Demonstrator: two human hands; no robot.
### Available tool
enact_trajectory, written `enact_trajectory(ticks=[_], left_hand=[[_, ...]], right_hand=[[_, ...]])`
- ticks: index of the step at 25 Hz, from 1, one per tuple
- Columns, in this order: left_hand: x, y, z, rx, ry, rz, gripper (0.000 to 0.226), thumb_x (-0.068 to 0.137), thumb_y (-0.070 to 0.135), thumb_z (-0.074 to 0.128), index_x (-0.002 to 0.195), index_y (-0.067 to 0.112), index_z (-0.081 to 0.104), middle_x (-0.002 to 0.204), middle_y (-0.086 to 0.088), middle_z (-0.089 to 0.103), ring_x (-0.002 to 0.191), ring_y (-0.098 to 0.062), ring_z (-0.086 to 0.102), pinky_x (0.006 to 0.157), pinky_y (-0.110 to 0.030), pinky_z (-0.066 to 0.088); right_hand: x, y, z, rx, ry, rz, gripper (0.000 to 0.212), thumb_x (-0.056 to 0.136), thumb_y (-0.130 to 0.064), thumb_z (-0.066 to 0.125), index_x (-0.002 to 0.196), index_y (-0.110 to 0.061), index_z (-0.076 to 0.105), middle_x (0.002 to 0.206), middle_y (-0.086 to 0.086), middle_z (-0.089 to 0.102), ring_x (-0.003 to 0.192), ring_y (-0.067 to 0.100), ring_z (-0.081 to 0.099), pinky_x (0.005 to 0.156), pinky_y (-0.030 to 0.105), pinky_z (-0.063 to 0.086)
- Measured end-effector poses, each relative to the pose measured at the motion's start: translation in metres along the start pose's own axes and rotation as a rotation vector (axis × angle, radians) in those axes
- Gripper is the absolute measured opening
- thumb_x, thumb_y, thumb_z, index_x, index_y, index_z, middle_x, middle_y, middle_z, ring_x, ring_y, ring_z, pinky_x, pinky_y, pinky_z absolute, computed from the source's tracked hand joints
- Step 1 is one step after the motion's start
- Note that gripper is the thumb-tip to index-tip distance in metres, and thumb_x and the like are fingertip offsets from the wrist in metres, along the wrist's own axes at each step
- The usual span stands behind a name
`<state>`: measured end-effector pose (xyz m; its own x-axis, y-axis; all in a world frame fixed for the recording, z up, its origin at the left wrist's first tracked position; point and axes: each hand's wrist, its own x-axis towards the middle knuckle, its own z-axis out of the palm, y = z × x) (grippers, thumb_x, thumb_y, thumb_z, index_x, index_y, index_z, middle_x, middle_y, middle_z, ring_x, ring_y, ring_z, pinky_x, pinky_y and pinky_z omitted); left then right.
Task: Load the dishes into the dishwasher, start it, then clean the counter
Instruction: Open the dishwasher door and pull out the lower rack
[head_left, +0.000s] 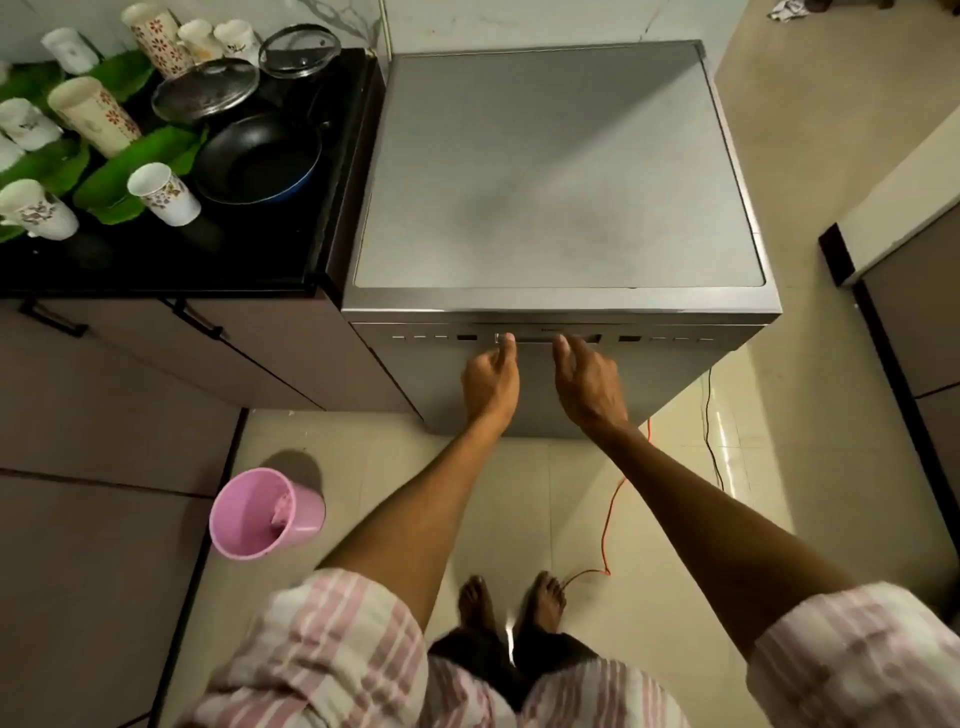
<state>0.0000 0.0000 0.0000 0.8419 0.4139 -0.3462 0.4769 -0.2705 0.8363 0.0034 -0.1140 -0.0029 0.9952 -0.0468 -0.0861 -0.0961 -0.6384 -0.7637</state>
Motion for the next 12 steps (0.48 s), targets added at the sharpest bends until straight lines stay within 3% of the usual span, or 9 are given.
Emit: enact_trajectory(ticks=[1, 2, 3, 5, 8, 12], left_hand=[[0.003, -0.001, 0.002, -0.111, -0.015, -0.082, 0.048, 0.096, 0.05, 0.049, 0.076, 0.012, 0.072, 0.085, -0.011, 0.073, 0.081, -0.024, 0.066, 0.081, -0.036, 0.055], [0.008, -0.005, 0.005, -0.224, -0.058, -0.177, 0.043, 0.093, 0.052, 0.052, 0.075, 0.018, 0.071, 0.089, -0.008, 0.074, 0.084, -0.019, 0.068, 0.085, -0.035, 0.055], [0.014, -0.011, 0.009, -0.314, -0.098, -0.238, 0.038, 0.091, 0.054, 0.054, 0.079, 0.021, 0.07, 0.095, -0.007, 0.073, 0.089, -0.017, 0.068, 0.087, -0.033, 0.055], [0.027, -0.025, 0.02, -0.485, -0.172, -0.332, 0.044, 0.089, 0.053, 0.057, 0.103, 0.012, 0.068, 0.113, -0.008, 0.07, 0.101, -0.016, 0.067, 0.088, -0.026, 0.054], [0.046, -0.03, 0.033, -0.794, -0.22, -0.423, 0.057, 0.087, 0.048, 0.062, 0.121, 0.002, 0.058, 0.122, -0.014, 0.064, 0.11, -0.021, 0.064, 0.095, -0.029, 0.051], [0.062, -0.022, 0.042, -1.041, -0.216, -0.418, 0.036, 0.088, 0.039, 0.064, 0.104, 0.007, 0.062, 0.113, -0.014, 0.063, 0.11, -0.023, 0.061, 0.1, -0.035, 0.049]], right_hand=[[0.003, 0.001, 0.006, 0.121, 0.046, 0.111, 0.051, 0.104, -0.046, 0.03, 0.088, -0.006, 0.057, 0.078, 0.009, 0.062, 0.072, 0.022, 0.06, 0.063, 0.034, 0.04], [0.007, 0.004, 0.013, 0.251, 0.059, 0.243, 0.058, 0.103, -0.048, 0.031, 0.087, 0.001, 0.057, 0.08, 0.015, 0.063, 0.074, 0.024, 0.062, 0.065, 0.039, 0.046], [0.013, 0.006, 0.021, 0.383, 0.049, 0.37, 0.066, 0.102, -0.051, 0.032, 0.098, 0.008, 0.059, 0.094, 0.025, 0.065, 0.088, 0.032, 0.065, 0.077, 0.047, 0.053], [0.025, 0.013, 0.038, 0.646, 0.008, 0.543, 0.071, 0.099, -0.055, 0.035, 0.128, 0.009, 0.051, 0.126, 0.031, 0.056, 0.115, 0.039, 0.058, 0.101, 0.049, 0.048], [0.043, 0.021, 0.049, 1.03, 0.059, 0.654, 0.063, 0.097, -0.052, 0.044, 0.136, -0.002, 0.048, 0.134, 0.018, 0.055, 0.121, 0.028, 0.056, 0.106, 0.04, 0.044], [0.051, 0.035, 0.057, 1.282, 0.161, 0.64, 0.04, 0.093, -0.038, 0.06, 0.116, -0.006, 0.06, 0.118, 0.012, 0.063, 0.109, 0.023, 0.062, 0.1, 0.037, 0.05]])
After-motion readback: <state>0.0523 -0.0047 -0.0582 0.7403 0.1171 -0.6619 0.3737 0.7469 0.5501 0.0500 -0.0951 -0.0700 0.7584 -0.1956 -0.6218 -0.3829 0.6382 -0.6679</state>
